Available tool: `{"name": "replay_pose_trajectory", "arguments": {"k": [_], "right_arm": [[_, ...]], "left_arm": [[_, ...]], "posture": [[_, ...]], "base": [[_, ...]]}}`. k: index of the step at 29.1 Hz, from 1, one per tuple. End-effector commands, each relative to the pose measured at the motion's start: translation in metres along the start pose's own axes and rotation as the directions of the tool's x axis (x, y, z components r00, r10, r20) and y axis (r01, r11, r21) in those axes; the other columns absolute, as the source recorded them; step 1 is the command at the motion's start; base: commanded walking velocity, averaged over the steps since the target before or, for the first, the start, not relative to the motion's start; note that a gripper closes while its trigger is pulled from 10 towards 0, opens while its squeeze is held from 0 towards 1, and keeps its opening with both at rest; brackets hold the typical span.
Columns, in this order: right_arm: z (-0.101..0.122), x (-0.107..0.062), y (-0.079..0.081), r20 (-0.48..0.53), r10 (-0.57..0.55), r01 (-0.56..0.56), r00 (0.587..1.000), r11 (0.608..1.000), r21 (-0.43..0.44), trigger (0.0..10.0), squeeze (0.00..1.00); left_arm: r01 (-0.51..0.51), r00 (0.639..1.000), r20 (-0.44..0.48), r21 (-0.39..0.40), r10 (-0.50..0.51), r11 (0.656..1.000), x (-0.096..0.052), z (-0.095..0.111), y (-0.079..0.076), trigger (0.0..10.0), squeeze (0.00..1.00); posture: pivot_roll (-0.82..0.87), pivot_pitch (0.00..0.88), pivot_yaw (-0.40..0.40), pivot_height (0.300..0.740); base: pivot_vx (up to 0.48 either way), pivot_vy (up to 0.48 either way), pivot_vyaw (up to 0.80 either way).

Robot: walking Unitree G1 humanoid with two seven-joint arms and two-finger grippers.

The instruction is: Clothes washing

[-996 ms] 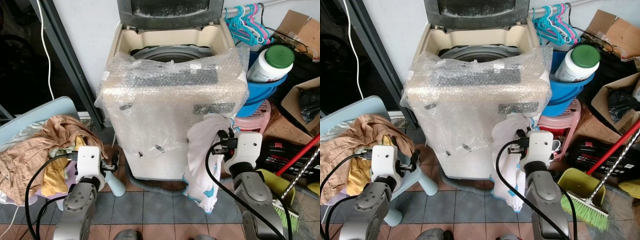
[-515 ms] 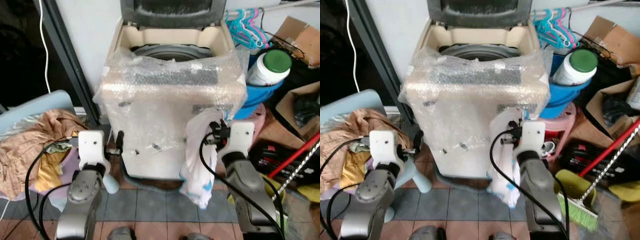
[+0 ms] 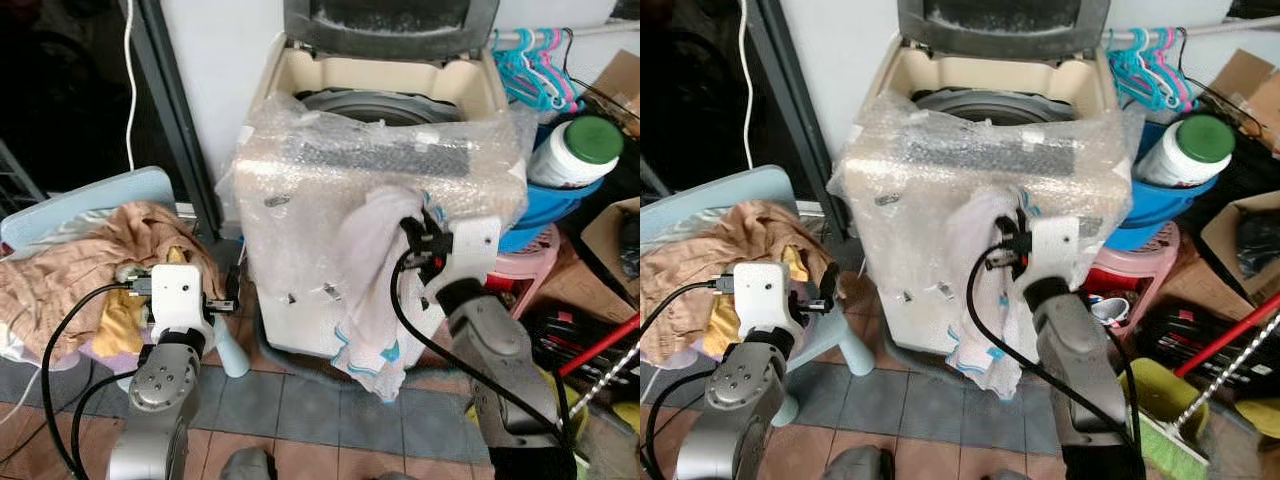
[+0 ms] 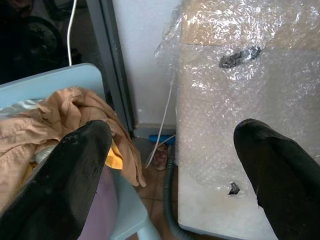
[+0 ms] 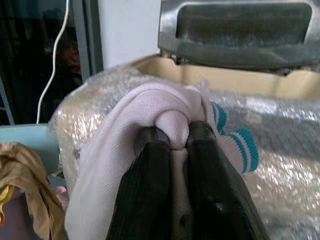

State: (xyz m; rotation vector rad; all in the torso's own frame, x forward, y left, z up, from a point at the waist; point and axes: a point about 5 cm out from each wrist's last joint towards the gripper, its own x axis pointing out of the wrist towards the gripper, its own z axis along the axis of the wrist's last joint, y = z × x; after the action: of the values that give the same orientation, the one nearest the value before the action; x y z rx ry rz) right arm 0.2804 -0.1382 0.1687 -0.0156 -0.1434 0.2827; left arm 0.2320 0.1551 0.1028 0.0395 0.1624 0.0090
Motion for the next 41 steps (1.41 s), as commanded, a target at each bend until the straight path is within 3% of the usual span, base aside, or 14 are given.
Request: {"name": "replay_pose_trajectory", "arguments": {"k": [1, 6, 12, 21, 27, 33, 41], "right_arm": [[0.020, 0.004, 0.002, 0.088, 0.047, -0.043, 0.995, 0.998, -0.046, 10.0, 0.00], [0.036, 0.017, -0.004, 0.131, 0.068, -0.056, 0.989, 0.994, -0.090, 10.0, 0.00], [0.067, 0.048, -0.028, 0.209, 0.072, -0.038, 0.975, 0.986, -0.162, 10.0, 0.00], [0.111, 0.081, -0.049, 0.290, 0.103, -0.035, 0.952, 0.972, -0.231, 10.0, 0.00], [0.117, 0.092, -0.045, 0.296, 0.163, -0.083, 0.941, 0.961, -0.265, 10.0, 0.00], [0.107, 0.094, -0.036, 0.266, 0.220, -0.148, 0.938, 0.953, -0.265, 10.0, 0.00], [0.102, 0.101, -0.033, 0.230, 0.266, -0.214, 0.936, 0.950, -0.227, 10.0, 0.00]], "left_arm": [[-0.001, 1.000, -0.004, -0.003, 0.001, 1.000, 0.000, 0.002, 0.002, 10.0, 0.00], [-0.002, 1.000, -0.007, -0.007, 0.002, 1.000, 0.000, 0.002, 0.002, 10.0, 0.00], [0.012, 1.000, -0.004, -0.014, -0.012, 1.000, 0.003, 0.003, -0.001, 10.0, 0.00], [0.017, 1.000, 0.001, -0.019, -0.017, 1.000, 0.004, 0.003, -0.004, 10.0, 0.00], [0.013, 1.000, 0.008, -0.025, -0.013, 1.000, 0.002, 0.003, -0.005, 10.0, 0.00], [0.009, 1.000, 0.009, -0.027, -0.009, 1.000, 0.003, 0.004, -0.006, 10.0, 0.00], [0.014, 1.000, 0.005, -0.029, -0.014, 0.999, 0.004, 0.003, -0.007, 10.0, 0.00]], "posture": [[-0.05, 0.009, 0.022, 0.740], [-0.05, 0.009, 0.023, 0.740], [-0.05, 0.002, 0.024, 0.740], [-0.05, 0.000, 0.013, 0.740], [-0.05, 0.000, 0.005, 0.740], [-0.04, 0.009, 0.000, 0.740], [-0.05, 0.006, 0.000, 0.740]], "base": [[0.000, 0.000, 0.72], [0.000, 0.000, 0.35], [0.000, 0.000, 0.00], [0.137, 0.000, 0.00], [0.279, 0.000, 0.00], [0.304, 0.000, 0.00], [0.399, 0.000, 0.00]]}}
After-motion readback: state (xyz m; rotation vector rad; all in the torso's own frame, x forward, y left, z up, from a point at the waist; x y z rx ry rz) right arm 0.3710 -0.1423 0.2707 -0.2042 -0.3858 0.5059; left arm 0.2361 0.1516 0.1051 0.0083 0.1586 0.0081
